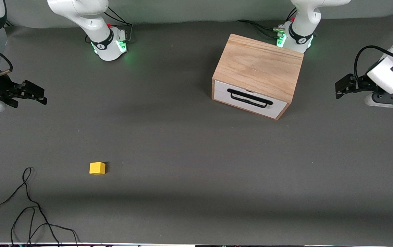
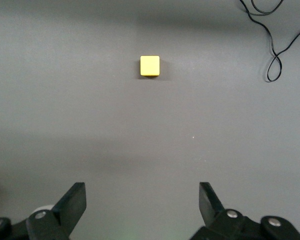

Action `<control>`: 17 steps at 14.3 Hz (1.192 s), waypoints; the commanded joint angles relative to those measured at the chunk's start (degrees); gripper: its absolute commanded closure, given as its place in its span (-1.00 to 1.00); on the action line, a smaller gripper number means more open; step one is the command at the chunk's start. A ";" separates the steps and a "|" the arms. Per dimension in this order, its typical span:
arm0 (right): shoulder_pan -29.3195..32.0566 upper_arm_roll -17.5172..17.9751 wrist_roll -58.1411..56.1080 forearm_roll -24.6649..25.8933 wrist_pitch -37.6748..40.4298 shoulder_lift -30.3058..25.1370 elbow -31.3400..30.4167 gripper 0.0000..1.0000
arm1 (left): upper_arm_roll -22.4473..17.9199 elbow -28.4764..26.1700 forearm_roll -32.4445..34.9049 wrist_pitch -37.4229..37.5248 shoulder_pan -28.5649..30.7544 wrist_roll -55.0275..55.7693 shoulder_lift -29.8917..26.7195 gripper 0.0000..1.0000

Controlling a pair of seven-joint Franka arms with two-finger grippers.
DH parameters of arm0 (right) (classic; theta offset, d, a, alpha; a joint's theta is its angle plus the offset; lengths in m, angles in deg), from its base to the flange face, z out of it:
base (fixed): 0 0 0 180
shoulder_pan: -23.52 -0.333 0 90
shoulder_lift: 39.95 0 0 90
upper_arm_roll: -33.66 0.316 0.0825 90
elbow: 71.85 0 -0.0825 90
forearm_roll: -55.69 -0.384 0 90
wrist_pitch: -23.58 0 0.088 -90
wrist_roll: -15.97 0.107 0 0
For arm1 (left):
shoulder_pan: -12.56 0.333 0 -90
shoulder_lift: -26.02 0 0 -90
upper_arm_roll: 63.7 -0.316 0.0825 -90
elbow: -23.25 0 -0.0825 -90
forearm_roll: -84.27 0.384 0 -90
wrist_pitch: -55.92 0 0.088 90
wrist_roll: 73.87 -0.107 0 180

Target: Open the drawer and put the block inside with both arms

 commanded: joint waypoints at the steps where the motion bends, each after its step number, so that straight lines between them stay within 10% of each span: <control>1: -0.17 0.01 -0.30 0.58 0.96 -0.78 0.32 -1.00 | -0.55 1.07 0.03 0.37 -0.58 -0.96 0.31 -1.00; 17: -0.08 -0.34 -0.22 0.58 -1.68 0.54 1.45 -1.00 | -0.63 0.98 0.03 0.37 -0.58 -0.70 0.31 -1.00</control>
